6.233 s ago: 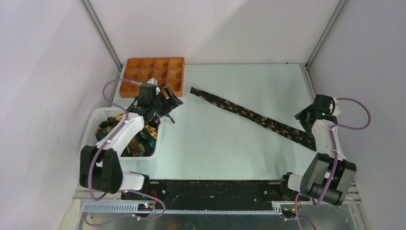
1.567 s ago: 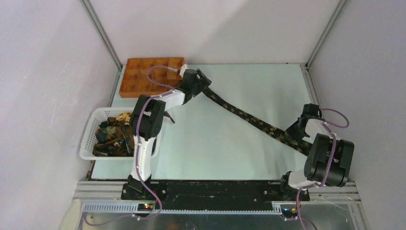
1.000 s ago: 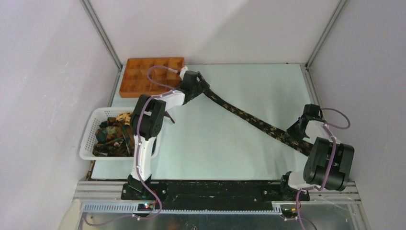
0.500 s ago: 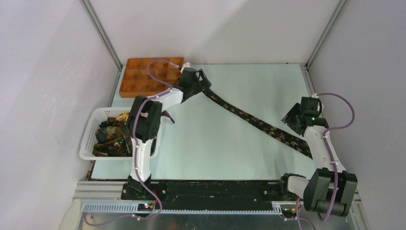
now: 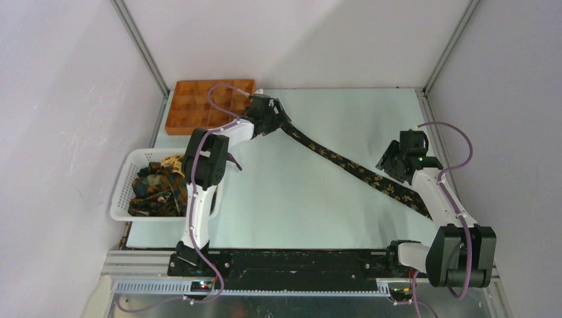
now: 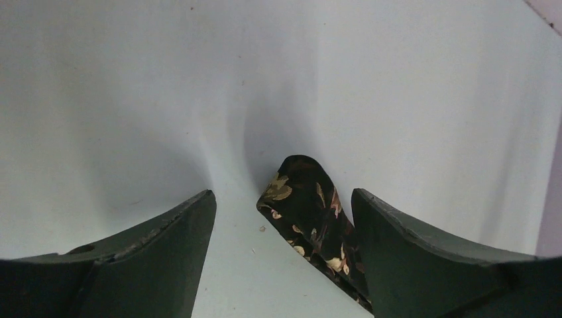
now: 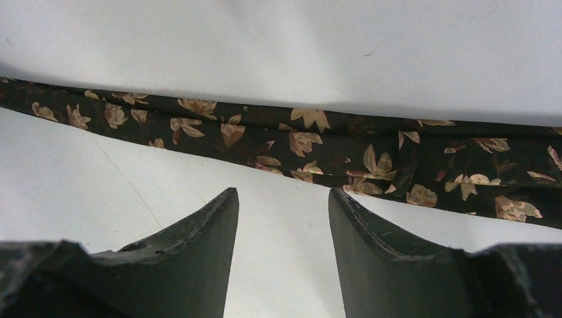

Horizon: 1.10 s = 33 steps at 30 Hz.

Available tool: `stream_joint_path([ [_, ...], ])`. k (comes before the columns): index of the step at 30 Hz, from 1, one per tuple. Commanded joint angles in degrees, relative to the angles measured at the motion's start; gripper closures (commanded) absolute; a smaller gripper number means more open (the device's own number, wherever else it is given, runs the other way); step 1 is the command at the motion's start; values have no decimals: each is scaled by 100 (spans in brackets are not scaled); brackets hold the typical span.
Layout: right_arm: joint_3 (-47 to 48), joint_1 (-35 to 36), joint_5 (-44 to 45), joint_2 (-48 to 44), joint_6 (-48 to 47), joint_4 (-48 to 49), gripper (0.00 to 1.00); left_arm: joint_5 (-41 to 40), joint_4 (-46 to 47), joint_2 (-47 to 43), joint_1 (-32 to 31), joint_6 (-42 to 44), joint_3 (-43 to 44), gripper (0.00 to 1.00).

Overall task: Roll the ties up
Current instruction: Flatten out the tie at the center of the board.

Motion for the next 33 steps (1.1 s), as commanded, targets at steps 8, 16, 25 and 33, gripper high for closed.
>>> stream_joint_path([
  [8, 221, 44, -47, 54, -81, 252, 45, 306, -102, 258, 84, 24, 444, 29],
  [16, 221, 42, -87, 98, -89, 285, 45, 457, 28, 293, 79, -3, 420, 46],
  [25, 221, 33, -105, 96, -139, 264, 44, 492, 466, 93, 82, -39, 101, 86],
  [33, 221, 42, -357, 34, -257, 304, 45, 305, 713, -784, -174, -463, -1011, 100],
])
